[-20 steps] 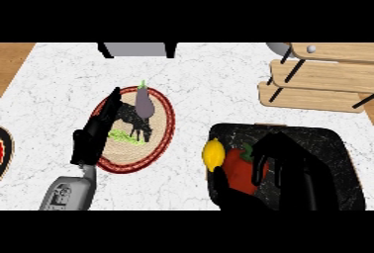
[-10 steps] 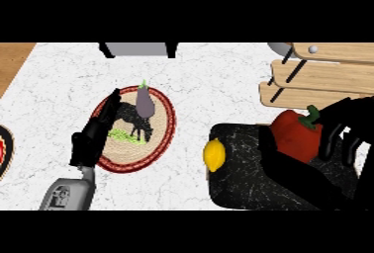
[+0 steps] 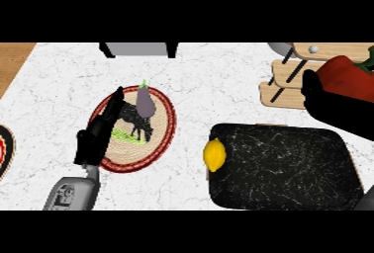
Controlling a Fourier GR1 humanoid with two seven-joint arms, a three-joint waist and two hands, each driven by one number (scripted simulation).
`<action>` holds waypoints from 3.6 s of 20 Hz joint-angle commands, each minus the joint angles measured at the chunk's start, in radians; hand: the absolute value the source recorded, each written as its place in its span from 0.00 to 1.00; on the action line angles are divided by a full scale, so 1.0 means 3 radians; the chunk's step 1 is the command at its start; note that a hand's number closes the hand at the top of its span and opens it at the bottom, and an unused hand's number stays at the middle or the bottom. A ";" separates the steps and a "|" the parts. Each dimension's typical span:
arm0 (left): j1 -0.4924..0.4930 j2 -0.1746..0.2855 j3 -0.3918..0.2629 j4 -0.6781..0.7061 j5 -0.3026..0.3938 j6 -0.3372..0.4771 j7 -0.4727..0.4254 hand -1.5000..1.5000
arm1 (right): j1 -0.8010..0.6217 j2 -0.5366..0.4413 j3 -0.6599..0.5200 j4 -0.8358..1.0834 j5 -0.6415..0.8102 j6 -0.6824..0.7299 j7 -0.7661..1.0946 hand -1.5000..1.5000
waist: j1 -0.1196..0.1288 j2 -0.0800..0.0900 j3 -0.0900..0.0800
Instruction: Pick the bell pepper from the tray and place it in the tiered shelf
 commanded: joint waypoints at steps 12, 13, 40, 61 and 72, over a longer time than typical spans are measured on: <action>-0.0005 0.0054 0.0087 0.0028 -0.0015 -0.0058 -0.0070 0.50 | -0.0385 -0.0778 -0.0611 0.0869 -0.0195 -0.0207 -0.0609 1.00 | 0.0001 0.0002 0.0000; 0.0029 0.0040 0.0118 0.0120 0.0036 -0.0086 -0.0155 0.50 | -0.0552 -0.0864 -0.0670 0.0851 -0.0250 -0.0004 -0.0494 1.00 | -0.0002 0.0000 -0.0001; 0.0182 -0.0073 -0.0029 -0.0227 -0.0087 -0.0046 0.0013 0.50 | -0.0644 -0.1059 -0.1276 0.3208 -0.1109 -0.2250 -0.2419 1.00 | 0.0031 0.0007 0.0002; -0.0135 0.0006 0.0135 0.0193 -0.0096 -0.0096 -0.0073 0.50 | -0.0521 -0.1307 -0.1471 0.3248 -0.1346 -0.2319 -0.1950 0.00 | -0.0004 0.0004 0.0001; 0.0096 0.0029 0.0112 0.0026 -0.0063 -0.0157 -0.0127 0.50 | -0.0722 -0.1507 -0.1719 0.2628 -0.1865 -0.2120 -0.1479 0.00 | -0.0013 -0.0017 -0.0001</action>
